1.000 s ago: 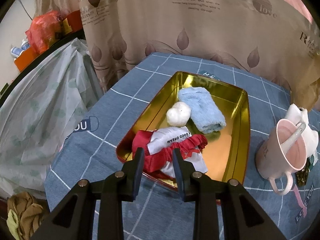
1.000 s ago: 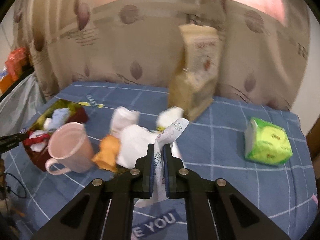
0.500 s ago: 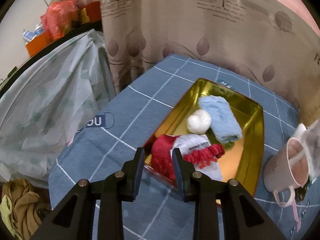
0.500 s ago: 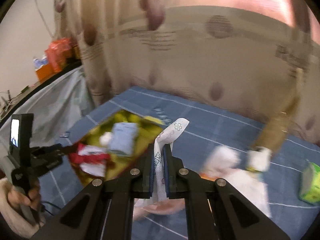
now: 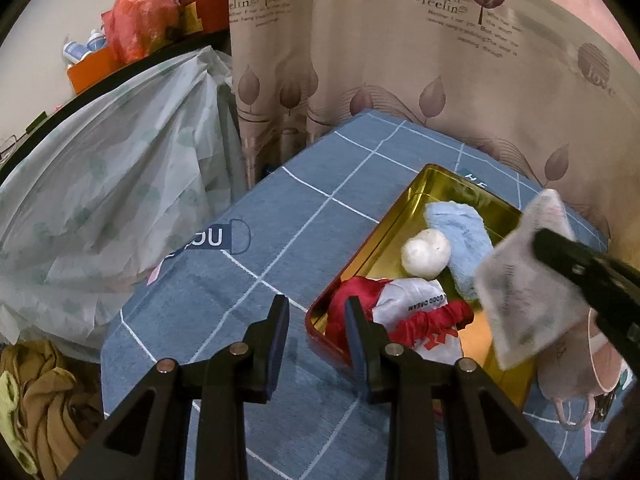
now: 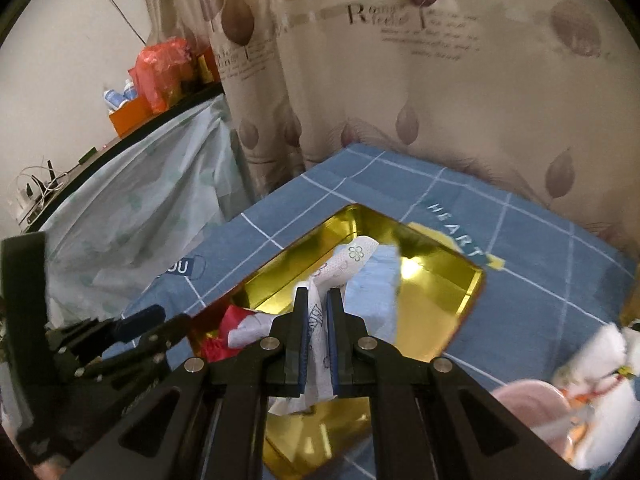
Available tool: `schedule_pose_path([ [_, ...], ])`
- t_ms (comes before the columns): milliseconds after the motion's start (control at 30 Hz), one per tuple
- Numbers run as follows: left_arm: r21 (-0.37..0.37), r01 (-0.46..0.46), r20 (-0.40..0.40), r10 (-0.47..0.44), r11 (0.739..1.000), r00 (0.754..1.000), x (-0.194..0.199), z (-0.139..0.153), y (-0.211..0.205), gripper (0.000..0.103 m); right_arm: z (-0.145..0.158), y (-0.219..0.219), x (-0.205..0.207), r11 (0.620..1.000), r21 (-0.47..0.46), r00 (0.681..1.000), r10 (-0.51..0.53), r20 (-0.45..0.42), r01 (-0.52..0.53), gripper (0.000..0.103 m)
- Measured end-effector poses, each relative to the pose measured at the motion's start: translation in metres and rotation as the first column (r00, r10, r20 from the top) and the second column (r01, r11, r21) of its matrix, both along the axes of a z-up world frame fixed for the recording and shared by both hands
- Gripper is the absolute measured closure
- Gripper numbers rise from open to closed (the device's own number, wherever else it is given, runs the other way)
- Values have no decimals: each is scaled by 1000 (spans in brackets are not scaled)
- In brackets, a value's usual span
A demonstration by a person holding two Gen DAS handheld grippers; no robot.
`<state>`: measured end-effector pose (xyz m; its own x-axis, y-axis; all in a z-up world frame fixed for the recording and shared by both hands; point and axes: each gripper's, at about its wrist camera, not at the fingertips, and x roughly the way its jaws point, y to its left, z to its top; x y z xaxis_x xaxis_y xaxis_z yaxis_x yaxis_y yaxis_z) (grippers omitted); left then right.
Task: Organize soft objects
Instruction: 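Carry the wipe packet over the gold tin tray and open the right tool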
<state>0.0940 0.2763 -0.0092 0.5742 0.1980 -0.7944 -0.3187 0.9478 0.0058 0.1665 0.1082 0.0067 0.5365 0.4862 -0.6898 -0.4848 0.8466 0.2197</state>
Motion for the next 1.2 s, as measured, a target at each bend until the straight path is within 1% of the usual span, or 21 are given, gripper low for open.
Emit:
schedule_pose_path([
  [133, -4, -2, -3, 2, 1000, 1000, 0, -1, 2, 74, -12, 6, 11, 999, -36, 1000, -2, -24, 1, 95],
  [267, -8, -2, -4, 2, 1000, 1000, 1, -1, 2, 74, -28, 2, 19, 996, -80, 998, -39, -56, 34, 91],
  [433, -7, 1, -5, -1, 1000, 1000, 0, -2, 1, 74, -38, -2, 21, 994, -103, 996, -54, -78, 46, 91],
  [467, -4, 2, -4, -2, 1000, 1000, 0, -2, 0, 74, -38, -2, 21, 992, -113, 995, -60, -76, 51, 86],
  [500, -2, 3, -3, -3, 1000, 1000, 0, -2, 0, 74, -38, -2, 20, 992, -119, 995, -61, -75, 52, 77],
  [533, -3, 3, -3, -3, 1000, 1000, 0, -2, 0, 74, -37, -2, 20, 991, -122, 995, -62, -71, 53, 71],
  [567, -4, 5, -2, -5, 1000, 1000, 0, -3, -1, 74, -36, -2, 19, 989, -133, 996, -69, -59, 61, 60],
  [600, -5, 5, -2, -5, 1000, 1000, 0, -3, -1, 74, -35, -3, 19, 988, -138, 996, -73, -49, 65, 50],
  [633, -4, 5, -3, -5, 1000, 1000, 0, -3, -1, 74, -33, -3, 17, 987, -142, 997, -76, -35, 70, 48],
  [700, -4, 7, -2, -7, 1000, 1000, 0, -3, -2, 74, -28, -4, 16, 986, -145, 996, -81, -21, 77, 40],
  [900, 3, 17, -3, -17, 1000, 1000, 0, -3, -4, 74, -13, -13, 10, 987, -131, 996, -92, 8, 92, 32],
  [1200, 21, 28, -3, -28, 999, 1000, 0, -3, -9, 74, 7, -38, -10, 990, -94, 995, -100, 29, 103, 31],
])
